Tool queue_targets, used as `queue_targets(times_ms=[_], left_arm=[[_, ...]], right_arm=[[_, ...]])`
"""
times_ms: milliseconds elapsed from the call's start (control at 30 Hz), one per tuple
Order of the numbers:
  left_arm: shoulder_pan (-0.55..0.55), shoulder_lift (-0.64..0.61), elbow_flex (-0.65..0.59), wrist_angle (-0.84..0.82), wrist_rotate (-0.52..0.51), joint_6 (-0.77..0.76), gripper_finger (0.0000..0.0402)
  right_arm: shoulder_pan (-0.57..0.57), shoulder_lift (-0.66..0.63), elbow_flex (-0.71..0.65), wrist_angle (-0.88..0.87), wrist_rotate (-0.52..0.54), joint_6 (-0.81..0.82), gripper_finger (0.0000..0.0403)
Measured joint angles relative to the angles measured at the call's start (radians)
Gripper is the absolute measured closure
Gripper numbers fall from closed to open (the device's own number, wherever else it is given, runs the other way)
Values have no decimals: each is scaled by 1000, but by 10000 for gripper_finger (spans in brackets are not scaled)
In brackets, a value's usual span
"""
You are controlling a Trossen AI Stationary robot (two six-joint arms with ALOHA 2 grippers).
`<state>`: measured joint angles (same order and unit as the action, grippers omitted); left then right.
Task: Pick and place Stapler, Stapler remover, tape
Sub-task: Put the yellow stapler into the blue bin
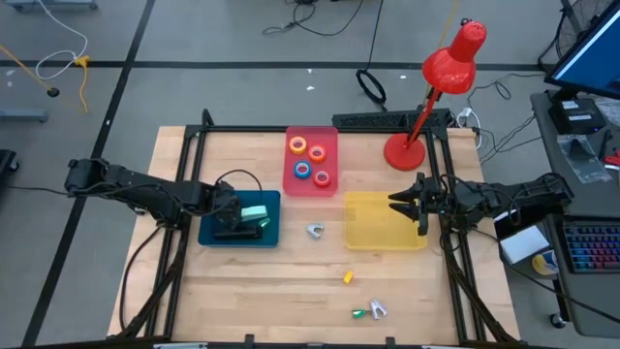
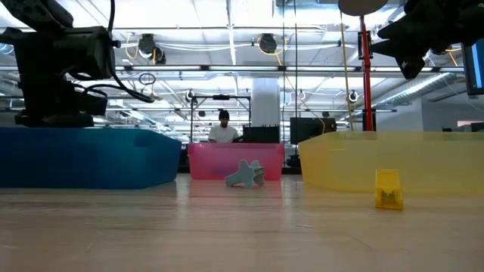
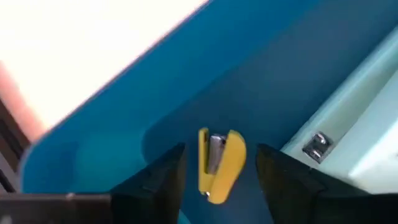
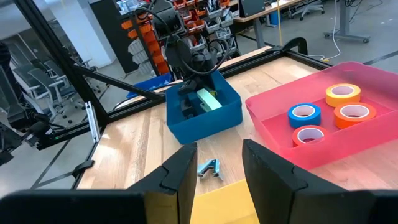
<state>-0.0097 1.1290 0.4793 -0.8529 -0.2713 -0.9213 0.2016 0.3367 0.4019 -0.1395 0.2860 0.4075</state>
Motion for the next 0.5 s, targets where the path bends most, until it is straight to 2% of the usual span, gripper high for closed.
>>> queue_targets(times_ms=[167, 333, 500], left_arm=[[0, 0, 30, -50, 41, -18, 180], [-11, 0, 163, -94, 44, -29, 179], [-76, 3, 353, 55, 54, 72, 183]], right_arm=[[0, 0, 0, 0, 0, 0, 280], [1, 0, 0, 0, -3, 0, 280], [1, 0, 0, 0, -3, 0, 280]])
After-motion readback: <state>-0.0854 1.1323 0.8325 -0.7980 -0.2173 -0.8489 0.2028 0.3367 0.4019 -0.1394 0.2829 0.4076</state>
